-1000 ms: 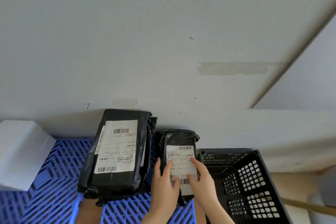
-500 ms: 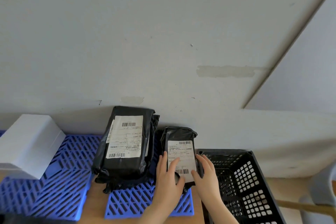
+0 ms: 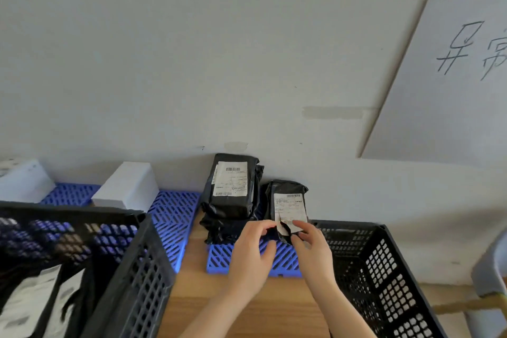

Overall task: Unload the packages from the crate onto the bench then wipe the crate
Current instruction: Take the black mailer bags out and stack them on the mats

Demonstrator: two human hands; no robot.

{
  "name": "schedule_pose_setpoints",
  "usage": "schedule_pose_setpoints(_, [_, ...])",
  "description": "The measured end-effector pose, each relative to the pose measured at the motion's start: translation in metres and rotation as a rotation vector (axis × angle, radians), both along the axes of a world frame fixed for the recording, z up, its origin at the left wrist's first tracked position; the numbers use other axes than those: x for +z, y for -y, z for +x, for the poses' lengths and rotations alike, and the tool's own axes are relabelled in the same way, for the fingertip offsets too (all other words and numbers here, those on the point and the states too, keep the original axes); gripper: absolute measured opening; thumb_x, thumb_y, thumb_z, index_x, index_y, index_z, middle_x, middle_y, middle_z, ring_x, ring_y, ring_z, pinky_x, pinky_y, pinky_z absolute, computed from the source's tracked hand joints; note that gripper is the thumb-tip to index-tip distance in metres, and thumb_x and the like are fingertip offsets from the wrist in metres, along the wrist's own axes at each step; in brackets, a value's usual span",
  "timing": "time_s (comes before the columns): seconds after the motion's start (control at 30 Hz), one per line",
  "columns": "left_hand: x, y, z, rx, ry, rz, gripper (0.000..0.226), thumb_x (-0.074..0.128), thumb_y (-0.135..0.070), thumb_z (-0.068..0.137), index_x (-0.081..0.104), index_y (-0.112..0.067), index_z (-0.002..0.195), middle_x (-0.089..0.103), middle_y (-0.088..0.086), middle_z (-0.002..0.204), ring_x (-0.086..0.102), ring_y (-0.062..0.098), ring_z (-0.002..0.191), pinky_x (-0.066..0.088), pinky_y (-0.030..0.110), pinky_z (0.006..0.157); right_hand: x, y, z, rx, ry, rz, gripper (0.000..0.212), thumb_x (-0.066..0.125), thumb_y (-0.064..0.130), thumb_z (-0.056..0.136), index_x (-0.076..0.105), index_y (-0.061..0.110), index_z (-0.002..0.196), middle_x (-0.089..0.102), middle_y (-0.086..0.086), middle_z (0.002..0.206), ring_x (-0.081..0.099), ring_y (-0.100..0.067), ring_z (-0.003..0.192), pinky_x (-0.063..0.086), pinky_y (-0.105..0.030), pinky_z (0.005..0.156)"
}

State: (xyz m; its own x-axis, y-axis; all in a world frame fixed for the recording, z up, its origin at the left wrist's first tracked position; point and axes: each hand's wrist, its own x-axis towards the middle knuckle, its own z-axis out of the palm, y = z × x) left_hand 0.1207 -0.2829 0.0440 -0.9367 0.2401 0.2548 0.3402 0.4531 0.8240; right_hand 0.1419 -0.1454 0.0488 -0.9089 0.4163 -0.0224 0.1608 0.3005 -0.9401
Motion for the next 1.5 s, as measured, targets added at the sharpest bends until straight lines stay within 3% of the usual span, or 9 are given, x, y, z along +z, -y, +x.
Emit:
schedule_pose_setpoints(0.2, [0.031, 0.094, 0.046, 0.196, -0.104, 0.056, 0.031, 0.059, -0.011, 0.094, 0.059, -0.031, 0.118, 0.058, -0.023, 0.113, 0.055, -0.006, 0.109, 0.046, 0.013, 0.089, 0.032, 0.095, 0.019, 0.167, -0.093, -0.073, 0.027, 0.054, 0.014, 0.095, 0.06, 0.033, 0.113, 0.062, 0.014, 0.109, 0.056, 0.005, 0.097, 0.042, -0.011, 0.068])
schedule_pose_setpoints(0.37, [0.049, 0.195, 0.071, 0.418, -0.136, 0.073, 0.034, 0.06, -0.008, 0.093, 0.057, -0.035, 0.113, 0.06, -0.02, 0.111, 0.055, -0.008, 0.105, 0.045, 0.008, 0.083, 0.059, 0.19, 0.017, 0.354, -0.151, -0.116, 0.026, 0.053, 0.011, 0.095, 0.063, 0.029, 0.11, 0.064, 0.013, 0.104, 0.059, 0.009, 0.081, 0.046, -0.01, 0.062])
schedule_pose_setpoints(0.47, [0.048, 0.26, 0.078, 0.559, -0.08, 0.048, 0.033, 0.062, -0.01, 0.092, 0.056, -0.035, 0.113, 0.059, -0.02, 0.109, 0.057, -0.006, 0.103, 0.048, 0.013, 0.086, 0.066, 0.25, 0.014, 0.465, -0.147, -0.116, 0.026, 0.053, 0.015, 0.094, 0.062, 0.032, 0.111, 0.064, 0.016, 0.108, 0.059, 0.002, 0.097, 0.045, -0.015, 0.078])
schedule_pose_setpoints(0.7, [0.031, 0.395, 0.074, 0.758, 0.15, -0.068, 0.041, 0.065, -0.023, 0.091, 0.051, -0.027, 0.129, 0.056, -0.006, 0.113, 0.057, 0.01, 0.105, 0.045, 0.022, 0.086, 0.049, 0.375, -0.006, 0.663, -0.062, 0.007, 0.03, 0.056, 0.015, 0.094, 0.057, 0.026, 0.122, 0.058, 0.011, 0.115, 0.052, 0.007, 0.09, 0.038, -0.008, 0.068])
schedule_pose_setpoints(0.8, [0.018, 0.443, 0.054, 0.749, 0.284, -0.138, 0.056, 0.067, -0.027, 0.09, 0.042, -0.027, 0.139, 0.052, 0.0, 0.123, 0.055, 0.014, 0.11, 0.046, 0.02, 0.082, 0.028, 0.422, -0.021, 0.708, 0.005, 0.077, 0.036, 0.057, 0.017, 0.093, 0.054, 0.026, 0.127, 0.056, 0.008, 0.12, 0.054, 0.0, 0.094, 0.041, -0.015, 0.073])
schedule_pose_setpoints(0.97, [-0.019, 0.509, 0.0, 0.647, 0.627, -0.278, 0.082, 0.073, -0.03, 0.082, 0.026, -0.024, 0.149, 0.044, 0.01, 0.141, 0.052, 0.024, 0.121, 0.045, 0.03, 0.093, -0.019, 0.487, -0.05, 0.728, 0.193, 0.167, 0.045, 0.058, 0.02, 0.092, 0.047, 0.027, 0.135, 0.051, -0.002, 0.128, 0.055, -0.01, 0.1, 0.049, -0.025, 0.081])
schedule_pose_setpoints(1.23, [-0.079, 0.545, -0.056, 0.485, 1.01, -0.345, 0.099, 0.076, -0.023, 0.08, 0.011, -0.021, 0.154, 0.032, 0.017, 0.148, 0.042, 0.032, 0.132, 0.044, 0.039, 0.106, -0.094, 0.537, -0.073, 0.781, 0.572, 0.281, 0.06, 0.053, 0.024, 0.093, 0.027, 0.03, 0.147, 0.041, -0.009, 0.14, 0.056, -0.018, 0.105, 0.045, -0.019, 0.069])
schedule_pose_setpoints(1.4, [-0.107, 0.559, -0.054, 0.439, 1.171, -0.398, 0.098, 0.073, -0.022, 0.082, 0.006, -0.021, 0.154, 0.021, 0.02, 0.151, 0.031, 0.036, 0.139, 0.035, 0.042, 0.112, -0.114, 0.547, -0.077, 0.784, 0.669, 0.351, 0.062, 0.053, 0.025, 0.092, 0.026, 0.027, 0.149, 0.043, -0.007, 0.14, 0.051, -0.023, 0.117, 0.044, -0.033, 0.095])
schedule_pose_setpoints(1.5, [-0.117, 0.562, -0.055, 0.423, 1.167, -0.326, 0.099, 0.075, -0.017, 0.078, 0.01, -0.017, 0.153, 0.039, 0.016, 0.143, 0.041, 0.03, 0.132, 0.041, 0.038, 0.107, -0.119, 0.55, -0.077, 0.805, 0.687, 0.344, 0.064, 0.054, 0.022, 0.092, 0.026, 0.023, 0.149, 0.043, -0.004, 0.143, 0.045, -0.022, 0.128, 0.039, -0.034, 0.105])
